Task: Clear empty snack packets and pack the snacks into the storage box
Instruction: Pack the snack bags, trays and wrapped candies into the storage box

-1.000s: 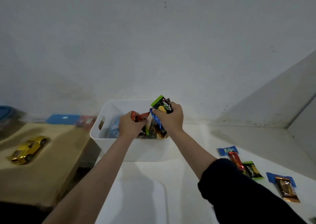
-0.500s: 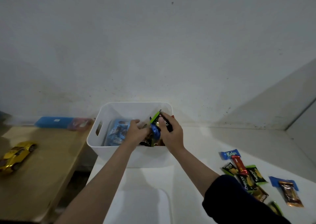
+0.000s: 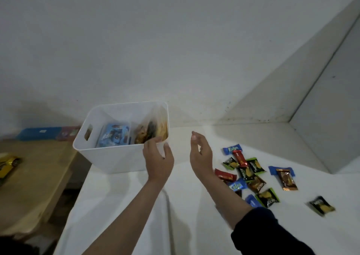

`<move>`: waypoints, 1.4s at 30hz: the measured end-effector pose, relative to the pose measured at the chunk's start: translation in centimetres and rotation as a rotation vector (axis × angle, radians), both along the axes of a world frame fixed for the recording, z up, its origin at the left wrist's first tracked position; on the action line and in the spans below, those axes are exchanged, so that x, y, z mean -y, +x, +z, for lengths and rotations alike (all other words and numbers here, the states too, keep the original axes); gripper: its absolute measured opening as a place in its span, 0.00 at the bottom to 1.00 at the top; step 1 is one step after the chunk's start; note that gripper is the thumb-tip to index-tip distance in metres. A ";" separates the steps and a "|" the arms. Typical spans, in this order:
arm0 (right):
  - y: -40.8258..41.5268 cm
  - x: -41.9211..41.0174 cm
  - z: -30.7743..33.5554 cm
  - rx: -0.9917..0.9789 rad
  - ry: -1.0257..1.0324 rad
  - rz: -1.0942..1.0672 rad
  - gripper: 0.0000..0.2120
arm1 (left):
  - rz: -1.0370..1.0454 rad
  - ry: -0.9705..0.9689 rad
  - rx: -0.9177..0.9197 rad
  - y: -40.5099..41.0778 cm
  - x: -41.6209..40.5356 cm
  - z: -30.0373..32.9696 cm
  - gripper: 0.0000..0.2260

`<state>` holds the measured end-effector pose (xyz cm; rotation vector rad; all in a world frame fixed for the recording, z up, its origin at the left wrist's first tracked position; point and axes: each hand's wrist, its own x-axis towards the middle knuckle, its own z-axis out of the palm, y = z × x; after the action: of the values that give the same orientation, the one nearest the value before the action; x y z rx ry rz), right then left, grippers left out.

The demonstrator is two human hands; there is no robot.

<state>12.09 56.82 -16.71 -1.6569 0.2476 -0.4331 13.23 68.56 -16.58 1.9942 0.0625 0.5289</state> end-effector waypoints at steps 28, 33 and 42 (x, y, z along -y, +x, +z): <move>-5.7 32.6 -15.0 -0.609 -1.096 0.502 0.63 | -0.359 0.851 -0.744 -7.7 20.7 -14.9 0.59; -2.9 31.6 -16.0 -0.433 -1.171 0.497 0.48 | -0.270 0.816 -0.480 -6.5 19.8 -15.8 0.39; -3.9 27.8 -15.8 -0.165 -1.136 0.331 0.16 | -0.297 0.598 -0.348 -7.1 19.0 -16.1 0.21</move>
<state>8.15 29.05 -32.49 -2.7916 -0.2142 -0.1653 6.10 49.58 -32.64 2.6024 -0.1981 -0.0084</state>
